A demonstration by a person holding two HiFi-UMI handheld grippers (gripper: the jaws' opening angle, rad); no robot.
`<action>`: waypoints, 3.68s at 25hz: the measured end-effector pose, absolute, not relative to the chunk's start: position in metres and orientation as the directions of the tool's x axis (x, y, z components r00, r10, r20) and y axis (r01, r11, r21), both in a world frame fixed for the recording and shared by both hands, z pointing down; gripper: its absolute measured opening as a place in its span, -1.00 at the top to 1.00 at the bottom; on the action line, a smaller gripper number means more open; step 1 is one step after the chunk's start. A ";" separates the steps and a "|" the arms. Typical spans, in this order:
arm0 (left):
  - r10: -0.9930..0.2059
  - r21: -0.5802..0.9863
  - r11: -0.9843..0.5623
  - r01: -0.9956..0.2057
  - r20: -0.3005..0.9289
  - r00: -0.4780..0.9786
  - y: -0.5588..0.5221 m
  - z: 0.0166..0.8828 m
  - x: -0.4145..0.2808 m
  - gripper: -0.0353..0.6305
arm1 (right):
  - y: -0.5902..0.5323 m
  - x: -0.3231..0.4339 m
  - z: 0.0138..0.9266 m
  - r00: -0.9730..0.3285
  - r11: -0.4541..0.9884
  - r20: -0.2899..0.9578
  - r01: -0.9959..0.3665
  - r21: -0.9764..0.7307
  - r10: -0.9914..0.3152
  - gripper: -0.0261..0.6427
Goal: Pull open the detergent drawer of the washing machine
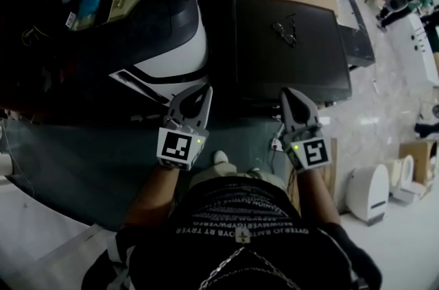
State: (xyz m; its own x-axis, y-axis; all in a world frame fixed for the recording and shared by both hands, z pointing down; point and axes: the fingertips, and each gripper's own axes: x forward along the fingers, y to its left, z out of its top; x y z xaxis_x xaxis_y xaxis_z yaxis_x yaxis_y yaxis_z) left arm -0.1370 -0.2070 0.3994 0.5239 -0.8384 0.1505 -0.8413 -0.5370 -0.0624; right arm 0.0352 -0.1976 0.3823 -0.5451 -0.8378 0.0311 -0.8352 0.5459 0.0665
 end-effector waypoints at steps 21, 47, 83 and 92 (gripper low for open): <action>-0.707 -0.006 -0.627 -0.779 0.422 0.567 -0.209 0.539 -0.088 0.88 | -0.201 0.081 0.536 -0.443 0.527 0.604 -0.849 -0.045 -0.662 0.92; -0.617 0.019 -0.584 -0.811 0.640 0.459 -0.223 0.664 -0.053 0.87 | -0.204 0.143 0.671 -0.362 0.561 0.857 -0.821 -0.108 -0.366 0.91; -0.447 0.049 -0.688 -0.724 0.757 0.476 -0.216 0.731 -0.035 0.53 | -0.206 0.126 0.727 -0.339 0.602 0.909 -0.787 -0.134 -0.241 0.58; -0.396 0.085 -0.720 -0.689 0.765 0.508 -0.181 0.730 -0.033 0.53 | -0.173 0.126 0.727 -0.355 0.589 0.910 -0.790 -0.169 -0.215 0.60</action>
State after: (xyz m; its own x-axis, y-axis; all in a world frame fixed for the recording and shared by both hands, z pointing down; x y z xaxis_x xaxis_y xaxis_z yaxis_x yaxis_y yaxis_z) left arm -0.0331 -0.1813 0.7299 0.5082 -0.3962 0.7647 -0.6887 -0.7201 0.0846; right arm 0.1255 -0.1730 0.7268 -0.3554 -0.2149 0.9097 -0.7899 0.5893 -0.1694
